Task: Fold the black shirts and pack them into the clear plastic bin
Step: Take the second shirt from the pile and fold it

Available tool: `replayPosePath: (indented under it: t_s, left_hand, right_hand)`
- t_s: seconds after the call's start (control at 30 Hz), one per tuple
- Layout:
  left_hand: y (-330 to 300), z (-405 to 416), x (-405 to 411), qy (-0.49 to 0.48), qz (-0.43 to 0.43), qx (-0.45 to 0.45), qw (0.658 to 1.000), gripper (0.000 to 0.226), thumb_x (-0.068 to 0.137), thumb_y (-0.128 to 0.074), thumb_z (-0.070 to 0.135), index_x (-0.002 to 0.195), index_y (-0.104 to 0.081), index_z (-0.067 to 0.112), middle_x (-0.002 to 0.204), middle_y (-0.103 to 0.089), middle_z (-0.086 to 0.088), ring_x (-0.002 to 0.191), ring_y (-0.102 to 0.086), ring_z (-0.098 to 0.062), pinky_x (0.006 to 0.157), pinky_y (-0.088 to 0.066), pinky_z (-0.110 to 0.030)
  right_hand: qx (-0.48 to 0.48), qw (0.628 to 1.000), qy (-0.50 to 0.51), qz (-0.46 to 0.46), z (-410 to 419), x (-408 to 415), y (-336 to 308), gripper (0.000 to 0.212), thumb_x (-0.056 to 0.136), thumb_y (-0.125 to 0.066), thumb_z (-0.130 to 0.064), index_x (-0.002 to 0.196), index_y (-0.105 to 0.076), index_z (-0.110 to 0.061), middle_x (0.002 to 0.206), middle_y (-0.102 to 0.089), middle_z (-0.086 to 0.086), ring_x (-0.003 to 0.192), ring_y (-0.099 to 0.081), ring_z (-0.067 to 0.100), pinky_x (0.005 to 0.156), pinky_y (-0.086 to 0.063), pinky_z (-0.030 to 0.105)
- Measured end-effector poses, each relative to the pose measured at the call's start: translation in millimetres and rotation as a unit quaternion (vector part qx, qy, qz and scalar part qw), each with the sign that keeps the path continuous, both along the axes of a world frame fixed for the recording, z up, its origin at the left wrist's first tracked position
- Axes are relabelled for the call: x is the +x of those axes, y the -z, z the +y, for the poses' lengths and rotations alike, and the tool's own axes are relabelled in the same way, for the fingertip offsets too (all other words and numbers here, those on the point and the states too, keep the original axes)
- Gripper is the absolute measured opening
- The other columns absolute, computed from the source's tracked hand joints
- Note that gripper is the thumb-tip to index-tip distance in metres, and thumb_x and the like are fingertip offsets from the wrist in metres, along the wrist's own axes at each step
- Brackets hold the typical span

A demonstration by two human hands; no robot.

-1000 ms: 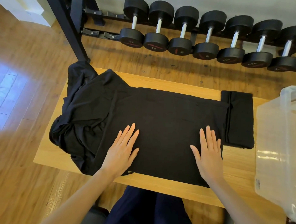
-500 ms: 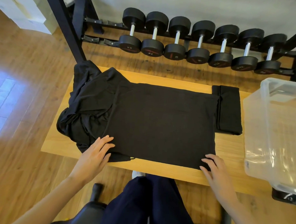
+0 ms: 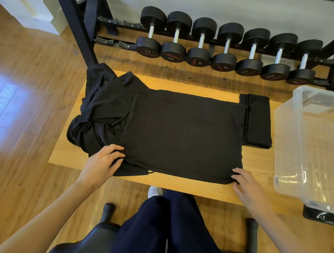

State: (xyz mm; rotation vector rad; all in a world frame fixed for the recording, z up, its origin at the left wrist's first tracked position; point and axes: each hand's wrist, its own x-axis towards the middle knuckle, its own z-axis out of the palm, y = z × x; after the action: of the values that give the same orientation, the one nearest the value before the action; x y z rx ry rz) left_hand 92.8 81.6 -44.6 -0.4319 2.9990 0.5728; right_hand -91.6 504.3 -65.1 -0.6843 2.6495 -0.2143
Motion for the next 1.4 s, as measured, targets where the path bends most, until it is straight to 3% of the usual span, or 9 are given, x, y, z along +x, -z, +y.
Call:
replayPosePath:
  t_s: [0.27, 0.43, 0.57, 0.7, 0.83, 0.97, 1.13, 1.27, 1.4]
  left_hand:
    - [-7.2, -8.6, -14.6, -0.017, -0.037, 0.053, 0.998, 0.016, 0.091, -0.064, 0.021, 0.106, -0.068, 0.023, 0.114, -0.06, 0.013, 0.106, -0.055, -0.007, 0.08, -0.042, -0.017]
    - [-14.1, -11.0, -30.4, -0.113, -0.037, 0.163, 0.979, 0.011, 0.09, -0.065, 0.019, 0.099, -0.067, 0.025, 0.093, -0.061, 0.002, 0.085, -0.056, -0.007, 0.074, -0.047, -0.028]
    - [-19.8, -22.3, -46.6, -0.148, -0.054, 0.249, 0.956, 0.014, 0.092, -0.064, 0.017, 0.084, -0.067, 0.028, 0.074, -0.063, -0.011, 0.071, -0.06, -0.022, 0.07, -0.044, -0.032]
    - [-30.8, -32.3, -66.4, -0.184, -0.067, 0.344, 0.918, 0.01, 0.094, -0.061, 0.018, 0.089, -0.069, 0.021, 0.083, -0.072, 0.0, 0.087, -0.066, -0.011, 0.081, -0.044, -0.022]
    - [-39.5, -36.7, -84.0, -0.196, -0.079, 0.338, 0.917, 0.011, 0.094, -0.061, 0.023, 0.096, -0.071, 0.021, 0.089, -0.072, 0.007, 0.09, -0.063, -0.001, 0.077, -0.042, -0.014]
    - [-38.3, -37.7, -89.5, -0.21, -0.122, 0.353, 0.904, 0.008, 0.088, -0.068, 0.03, 0.095, -0.071, 0.025, 0.086, -0.072, 0.007, 0.086, -0.063, -0.003, 0.076, -0.043, -0.016]
    - [-30.5, -41.3, -87.6, -0.236, -0.176, 0.347, 0.89, 0.037, 0.076, -0.081, 0.028, 0.106, -0.068, 0.009, 0.09, -0.074, -0.012, 0.093, -0.068, -0.016, 0.101, -0.045, -0.03]
    - [-35.4, -35.8, -91.2, -0.263, -0.151, 0.382, 0.873, 0.026, 0.086, -0.071, 0.033, 0.075, -0.061, 0.012, 0.072, -0.069, 0.009, 0.083, -0.065, -0.011, 0.089, -0.045, -0.027]
    - [-39.0, -31.1, -94.0, -0.258, -0.108, 0.384, 0.88, 0.032, 0.093, -0.061, 0.036, 0.075, -0.063, 0.01, 0.072, -0.069, 0.011, 0.079, -0.066, -0.007, 0.084, -0.048, -0.029]
  right_hand:
    - [-0.051, 0.998, 0.026, -0.028, -7.2, -16.8, -21.5, 0.019, 0.094, -0.059, -0.016, 0.111, -0.065, -0.019, 0.116, -0.06, -0.003, 0.105, -0.055, 0.008, 0.089, -0.04, 0.018]
    - [-0.098, 0.986, 0.126, -0.04, -8.9, -29.0, -27.2, 0.015, 0.094, -0.058, -0.024, 0.108, -0.063, -0.024, 0.097, -0.055, -0.001, 0.092, -0.052, 0.011, 0.08, -0.038, 0.022]
    - [-0.177, 0.967, 0.172, -0.066, -18.3, -41.4, -38.1, 0.005, 0.096, -0.057, -0.02, 0.097, -0.061, -0.022, 0.086, -0.061, -0.006, 0.08, -0.056, 0.009, 0.07, -0.041, 0.016]
    - [-0.204, 0.951, 0.213, -0.094, -28.6, -61.4, -49.2, 0.01, 0.097, -0.056, -0.023, 0.098, -0.063, -0.017, 0.06, -0.062, 0.002, 0.06, -0.062, 0.018, 0.073, -0.045, 0.02]
    - [-0.227, 0.93, 0.255, -0.135, -39.4, -84.1, -55.1, 0.014, 0.096, -0.058, -0.02, 0.103, -0.066, -0.01, 0.073, -0.07, 0.009, 0.065, -0.07, 0.02, 0.066, -0.056, 0.026]
    - [-0.216, 0.921, 0.266, -0.187, -46.2, -97.5, -52.8, 0.015, 0.087, -0.071, -0.021, 0.098, -0.067, -0.013, 0.08, -0.071, 0.006, 0.07, -0.07, 0.016, 0.06, -0.05, 0.016]
    - [-0.184, 0.924, 0.288, -0.171, -50.7, -101.5, -47.3, 0.016, 0.091, -0.065, -0.015, 0.103, -0.068, -0.006, 0.079, -0.068, 0.006, 0.066, -0.067, 0.014, 0.053, -0.046, 0.012]
    - [-0.177, 0.934, 0.272, -0.151, -52.3, -104.2, -50.3, 0.018, 0.093, -0.061, -0.019, 0.105, -0.068, -0.008, 0.084, -0.065, -0.002, 0.074, -0.062, 0.013, 0.063, -0.043, 0.02]
    - [-0.175, 0.938, 0.246, -0.167, -55.3, -106.7, -55.2, 0.019, 0.093, -0.062, -0.019, 0.108, -0.069, -0.009, 0.099, -0.062, -0.002, 0.097, -0.052, 0.011, 0.085, -0.037, 0.026]
